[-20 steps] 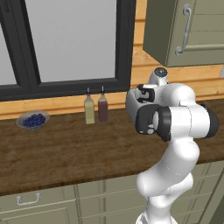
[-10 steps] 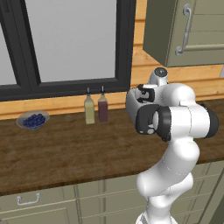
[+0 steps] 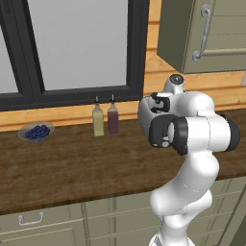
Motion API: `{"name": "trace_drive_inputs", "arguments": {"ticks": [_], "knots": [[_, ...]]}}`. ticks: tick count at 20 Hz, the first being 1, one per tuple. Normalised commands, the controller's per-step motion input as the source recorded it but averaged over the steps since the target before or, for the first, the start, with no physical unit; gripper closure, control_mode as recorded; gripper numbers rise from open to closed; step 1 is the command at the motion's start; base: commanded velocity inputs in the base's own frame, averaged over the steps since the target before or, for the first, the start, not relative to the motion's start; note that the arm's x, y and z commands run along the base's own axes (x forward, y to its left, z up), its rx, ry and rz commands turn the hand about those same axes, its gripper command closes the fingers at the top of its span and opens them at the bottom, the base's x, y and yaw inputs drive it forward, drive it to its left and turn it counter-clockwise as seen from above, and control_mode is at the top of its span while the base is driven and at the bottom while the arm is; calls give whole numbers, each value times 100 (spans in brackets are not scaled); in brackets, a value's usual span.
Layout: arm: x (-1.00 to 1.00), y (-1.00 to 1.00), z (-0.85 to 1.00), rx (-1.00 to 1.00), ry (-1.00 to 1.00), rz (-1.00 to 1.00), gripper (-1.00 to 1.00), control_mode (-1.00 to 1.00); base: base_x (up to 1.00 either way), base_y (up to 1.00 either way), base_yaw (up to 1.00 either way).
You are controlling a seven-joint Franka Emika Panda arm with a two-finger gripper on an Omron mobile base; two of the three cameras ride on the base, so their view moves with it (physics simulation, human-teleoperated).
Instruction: Start the toaster. Once the lever pops up, take the bread to the plate on the dining counter.
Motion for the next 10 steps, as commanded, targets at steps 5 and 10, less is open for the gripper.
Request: {"name": "trace_drive_inputs", "arguments": {"ticks": [5,10], "knots": [[0,0,0,0,0,0,-100,-100,0,0,0],[0,0,0,0,0,0,-100,-100,0,0,0]]}}
